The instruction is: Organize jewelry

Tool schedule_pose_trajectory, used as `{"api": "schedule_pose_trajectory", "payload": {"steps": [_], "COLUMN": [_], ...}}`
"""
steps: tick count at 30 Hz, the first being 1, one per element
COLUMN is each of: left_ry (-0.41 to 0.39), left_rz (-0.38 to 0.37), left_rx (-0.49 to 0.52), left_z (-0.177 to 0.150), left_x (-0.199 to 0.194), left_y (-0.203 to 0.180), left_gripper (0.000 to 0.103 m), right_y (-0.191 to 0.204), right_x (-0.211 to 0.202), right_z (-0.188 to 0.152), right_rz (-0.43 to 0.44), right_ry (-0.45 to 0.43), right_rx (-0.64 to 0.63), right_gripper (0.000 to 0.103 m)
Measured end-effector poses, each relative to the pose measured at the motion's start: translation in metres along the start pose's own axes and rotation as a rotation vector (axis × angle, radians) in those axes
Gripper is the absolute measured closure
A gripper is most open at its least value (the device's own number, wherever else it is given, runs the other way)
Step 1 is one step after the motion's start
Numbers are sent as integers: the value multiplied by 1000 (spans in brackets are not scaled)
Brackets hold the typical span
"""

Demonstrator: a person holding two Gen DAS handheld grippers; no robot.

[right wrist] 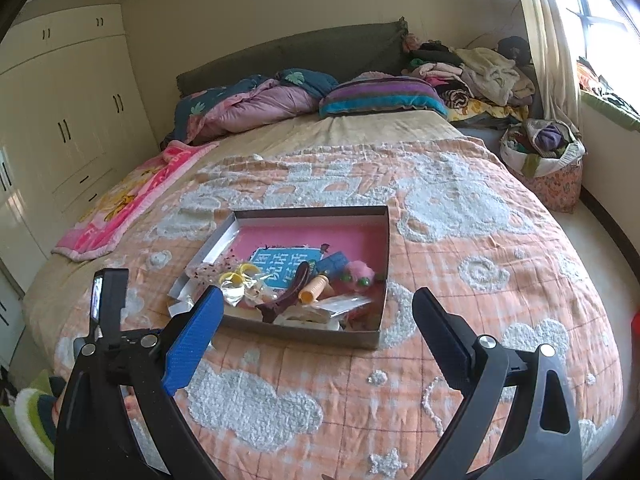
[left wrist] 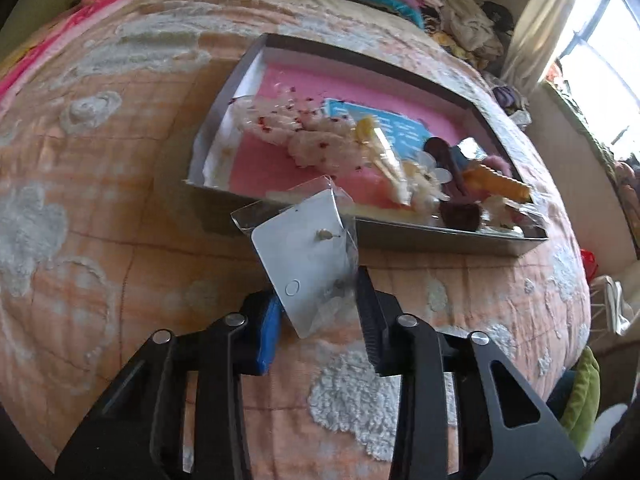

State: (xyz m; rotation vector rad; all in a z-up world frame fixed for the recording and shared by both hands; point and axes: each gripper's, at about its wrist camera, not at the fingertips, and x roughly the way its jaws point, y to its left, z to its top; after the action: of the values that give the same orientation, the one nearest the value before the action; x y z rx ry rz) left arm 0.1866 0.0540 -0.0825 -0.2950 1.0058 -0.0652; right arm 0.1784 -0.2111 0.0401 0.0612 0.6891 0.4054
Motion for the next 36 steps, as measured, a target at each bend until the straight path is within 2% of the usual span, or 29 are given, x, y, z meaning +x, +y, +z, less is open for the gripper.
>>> {"api": "schedule_pose_trajectory", "payload": {"steps": [2,4,8,10,11,12,13,15,20,28,36], "left_ry": [-3,-30,-104,-129,-138,-139,-141,-152,-169,-189,-207], "left_rz": [-10,-44,-48,-5,23,53,71,82,62,48,67], "left_rx": [21,40,90,115,122,122,119,121,129,156,184], "left_z": [2,5,26,42,49,56,59,61,48,12,-28], "left_x": [-5,-22,-51,-52,-50,-47,-45,-47,-62,-94,-120], "left_y": [-5,-13,-31,-40,-42,-42,-42,-42,-44,-53,-62], "left_gripper": [85,85,84,78,71,46,39,39,32,10,10], "right_y": [0,0,1,2,2,4,5,7,9,14,23], "right_x": [2,3,5,6,5,4,2,-3,-14,-34,-48], "right_z": [-1,-2,-3,-5,-5,-6,-8,-10,-18,-43,-61], "right_rz": [-2,3,7,8,8,12,11,15,16,20,12], "right_ry": [4,5,6,11,13,14,13,12,11,20,12], "right_rx": [-1,-1,-3,-5,-6,-9,-13,-24,-34,-44,-47], "right_gripper": [9,9,9,9,9,9,9,9,9,9,5]}}
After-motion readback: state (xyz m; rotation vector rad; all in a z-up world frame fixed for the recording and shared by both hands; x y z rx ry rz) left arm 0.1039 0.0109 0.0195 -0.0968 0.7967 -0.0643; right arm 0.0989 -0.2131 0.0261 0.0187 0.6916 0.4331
